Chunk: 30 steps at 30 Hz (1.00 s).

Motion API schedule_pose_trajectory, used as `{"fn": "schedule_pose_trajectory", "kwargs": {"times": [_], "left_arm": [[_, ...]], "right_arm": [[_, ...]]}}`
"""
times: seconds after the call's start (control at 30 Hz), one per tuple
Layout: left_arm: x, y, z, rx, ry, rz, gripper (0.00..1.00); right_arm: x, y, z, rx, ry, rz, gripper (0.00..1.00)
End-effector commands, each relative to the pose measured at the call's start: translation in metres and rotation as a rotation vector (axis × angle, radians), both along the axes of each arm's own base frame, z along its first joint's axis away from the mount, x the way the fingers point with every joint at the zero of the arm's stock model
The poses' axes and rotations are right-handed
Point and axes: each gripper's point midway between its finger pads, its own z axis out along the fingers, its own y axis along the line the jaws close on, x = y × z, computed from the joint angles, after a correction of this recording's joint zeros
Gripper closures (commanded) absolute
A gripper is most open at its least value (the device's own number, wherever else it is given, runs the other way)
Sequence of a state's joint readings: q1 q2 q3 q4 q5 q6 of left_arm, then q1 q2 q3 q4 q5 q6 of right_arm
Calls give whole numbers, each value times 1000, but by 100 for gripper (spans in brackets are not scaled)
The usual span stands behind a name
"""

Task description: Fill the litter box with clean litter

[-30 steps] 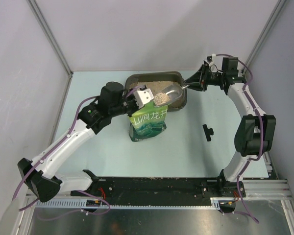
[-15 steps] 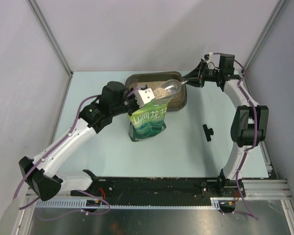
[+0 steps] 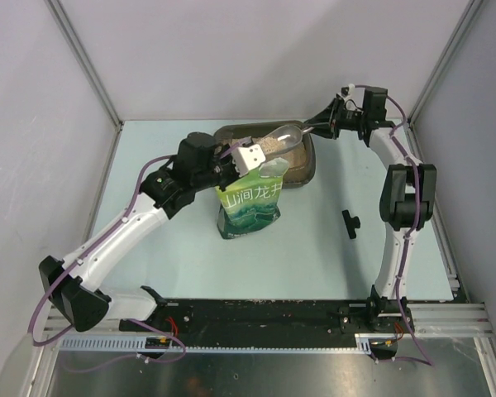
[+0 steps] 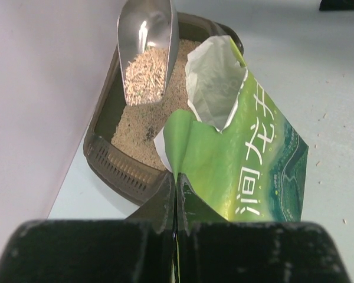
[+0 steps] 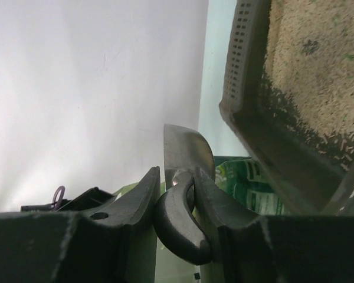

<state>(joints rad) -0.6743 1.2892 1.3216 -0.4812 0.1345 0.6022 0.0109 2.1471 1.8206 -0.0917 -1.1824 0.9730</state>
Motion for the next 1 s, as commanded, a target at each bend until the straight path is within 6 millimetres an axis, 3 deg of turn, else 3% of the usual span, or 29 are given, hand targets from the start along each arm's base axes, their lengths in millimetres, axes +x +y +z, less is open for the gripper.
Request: {"fn": "schedule_pose_trajectory", "kwargs": {"times": [0.0,0.13,0.27,0.37,0.4,0.53,0.73,0.83,0.97], "left_arm": [[10,-5,37,-52,-93,8,100],[10,-6,40,-54,-98,6,100],[7,-5,44,-60,-106,-2,100],[3,-3,46,-53,-123,-19,100],[3,-3,44,-46,-124,-25,100],[-5,-1,44,-48,-130,-47,100],[-17,3,49,-83,-128,-55,100],[-23,4,54,-103,-130,-66,100],[-29,8,59,-112,-145,-71,100]], "right_arm": [[19,-1,10,7,-69,-5,100],[40,-2,-10,-39,-104,-36,100],[61,3,-10,-126,-200,-89,100],[68,15,-15,-211,-237,-121,100],[66,27,-14,-225,-251,-112,100],[72,43,-35,-415,-266,-180,100],[71,67,-33,-525,-354,-189,100],[74,66,-28,-546,-384,-201,100],[74,55,-6,-624,-513,-195,100]]}}
